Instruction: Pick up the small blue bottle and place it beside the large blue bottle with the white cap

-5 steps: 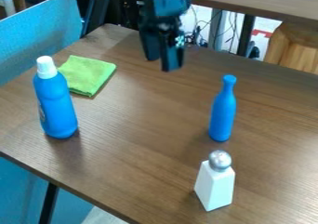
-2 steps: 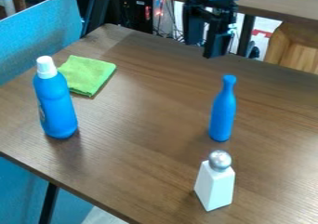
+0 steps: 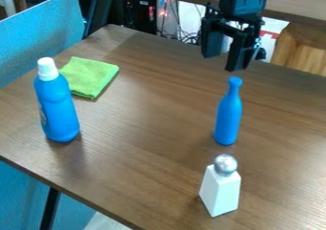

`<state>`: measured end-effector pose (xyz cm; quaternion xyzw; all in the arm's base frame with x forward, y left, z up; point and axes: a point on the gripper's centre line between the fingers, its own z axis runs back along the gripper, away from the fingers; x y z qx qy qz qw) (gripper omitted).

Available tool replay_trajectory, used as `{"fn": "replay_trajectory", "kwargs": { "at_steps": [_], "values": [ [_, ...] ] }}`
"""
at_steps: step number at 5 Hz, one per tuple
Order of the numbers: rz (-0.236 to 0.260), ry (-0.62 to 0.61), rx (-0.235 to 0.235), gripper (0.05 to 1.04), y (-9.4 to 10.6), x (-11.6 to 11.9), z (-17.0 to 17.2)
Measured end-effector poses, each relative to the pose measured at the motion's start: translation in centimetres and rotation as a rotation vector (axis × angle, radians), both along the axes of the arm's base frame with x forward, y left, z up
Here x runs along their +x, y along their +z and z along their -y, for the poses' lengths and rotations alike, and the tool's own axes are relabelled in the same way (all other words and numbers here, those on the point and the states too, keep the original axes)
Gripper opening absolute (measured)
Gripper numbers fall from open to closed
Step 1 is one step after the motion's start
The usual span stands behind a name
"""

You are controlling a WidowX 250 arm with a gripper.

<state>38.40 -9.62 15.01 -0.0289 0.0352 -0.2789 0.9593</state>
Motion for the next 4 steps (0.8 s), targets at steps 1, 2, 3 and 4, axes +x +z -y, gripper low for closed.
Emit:
{"fn": "replay_trajectory", "kwargs": {
  "at_steps": [1, 2, 3, 4],
  "values": [
    [-0.05, 0.014, 0.039, 1.009, -2.3, 0.2, 1.6],
    [-0.074, 0.012, 0.057, 1.009, -3.1, 0.7, 2.8],
    [-0.09, 0.019, 0.063, 1.009, -3.2, 0.7, 2.8],
    [-0.124, 0.034, 0.079, 0.95, -3.8, 0.7, 2.7]
  ]
}}
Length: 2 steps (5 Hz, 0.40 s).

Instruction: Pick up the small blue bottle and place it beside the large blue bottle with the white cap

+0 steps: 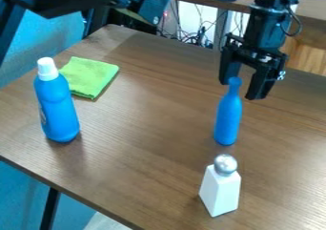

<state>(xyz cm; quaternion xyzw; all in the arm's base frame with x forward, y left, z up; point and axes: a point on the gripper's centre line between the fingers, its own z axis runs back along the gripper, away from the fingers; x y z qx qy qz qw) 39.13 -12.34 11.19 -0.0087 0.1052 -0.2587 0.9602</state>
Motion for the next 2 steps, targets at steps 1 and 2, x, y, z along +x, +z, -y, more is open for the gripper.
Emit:
{"fn": "replay_trajectory", "kwargs": {
  "at_steps": [1, 2],
  "values": [
    [-0.001, 0.006, 0.002, 0.7, 0.01, -0.04, 0.05],
    [-0.004, 0.001, 0.002, 0.386, 0.05, -0.07, -0.02]
  ]
}}
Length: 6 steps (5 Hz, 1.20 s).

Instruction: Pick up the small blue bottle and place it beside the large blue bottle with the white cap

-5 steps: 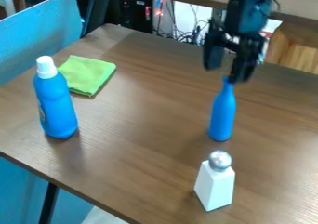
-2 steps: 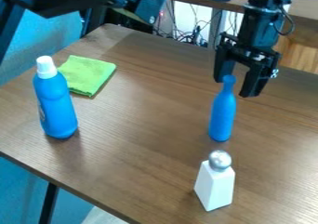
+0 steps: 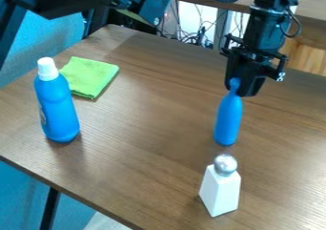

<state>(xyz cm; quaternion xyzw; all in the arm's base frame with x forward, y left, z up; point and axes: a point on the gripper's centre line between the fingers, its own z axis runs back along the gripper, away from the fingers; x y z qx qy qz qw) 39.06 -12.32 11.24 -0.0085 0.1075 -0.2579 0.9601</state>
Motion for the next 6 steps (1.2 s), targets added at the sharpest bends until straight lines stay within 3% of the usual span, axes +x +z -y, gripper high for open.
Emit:
{"fn": "replay_trajectory", "kwargs": {
  "at_steps": [2, 3, 4, 5, 6],
  "values": [
    [-0.042, 0.012, 0.025, 0.332, 0.3, -0.8, -0.3],
    [-0.023, 0.006, 0.067, 0.332, 0.9, -3.2, -1.8],
    [0.045, 0.058, 0.082, 0.332, 3.3, -7.5, -3.6],
    [0.008, 0.147, 0.085, 0.332, 3.4, -10.3, -6.2],
    [0.003, 0.217, 0.038, 0.332, 3.9, -12.0, -9.0]
  ]
}}
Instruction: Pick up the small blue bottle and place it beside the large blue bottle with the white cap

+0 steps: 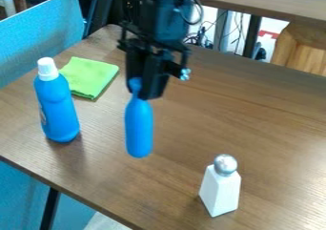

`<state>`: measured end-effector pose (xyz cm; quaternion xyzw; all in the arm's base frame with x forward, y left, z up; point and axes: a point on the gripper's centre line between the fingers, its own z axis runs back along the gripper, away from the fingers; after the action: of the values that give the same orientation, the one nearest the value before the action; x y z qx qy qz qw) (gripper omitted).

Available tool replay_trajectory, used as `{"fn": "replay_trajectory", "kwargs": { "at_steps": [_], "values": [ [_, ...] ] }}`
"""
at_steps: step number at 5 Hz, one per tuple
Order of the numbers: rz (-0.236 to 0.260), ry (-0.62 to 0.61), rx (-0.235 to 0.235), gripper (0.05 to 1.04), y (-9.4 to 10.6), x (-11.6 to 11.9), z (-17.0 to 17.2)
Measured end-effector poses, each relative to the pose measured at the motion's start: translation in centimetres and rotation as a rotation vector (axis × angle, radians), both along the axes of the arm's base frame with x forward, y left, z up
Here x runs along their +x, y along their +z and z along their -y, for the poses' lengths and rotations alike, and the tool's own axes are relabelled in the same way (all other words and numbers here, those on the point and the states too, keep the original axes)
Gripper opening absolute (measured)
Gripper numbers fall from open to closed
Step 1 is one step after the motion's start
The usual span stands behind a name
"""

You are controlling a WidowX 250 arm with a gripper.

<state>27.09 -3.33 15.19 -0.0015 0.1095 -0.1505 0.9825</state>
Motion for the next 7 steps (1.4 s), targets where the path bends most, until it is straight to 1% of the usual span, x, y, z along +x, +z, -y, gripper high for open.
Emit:
{"fn": "replay_trajectory", "kwargs": {
  "at_steps": [1, 2, 3, 5, 6, 7],
  "values": [
    [-0.015, 0.008, -0.065, 0.332, -0.8, -1.0, -2.3],
    [-0.007, 0.01, -0.072, 0.332, -0.9, -0.9, -3.4],
    [-0.048, -0.011, -0.059, 0.332, -2.1, -0.8, -3.6],
    [-0.052, -0.06, -0.021, 0.332, -3.8, 0.0, -4.4],
    [-0.044, -0.071, -0.011, 0.332, -4.1, 0.1, -4.7],
    [-0.043, -0.07, -0.012, 0.332, -4.2, 0.0, -4.7]
  ]
}}
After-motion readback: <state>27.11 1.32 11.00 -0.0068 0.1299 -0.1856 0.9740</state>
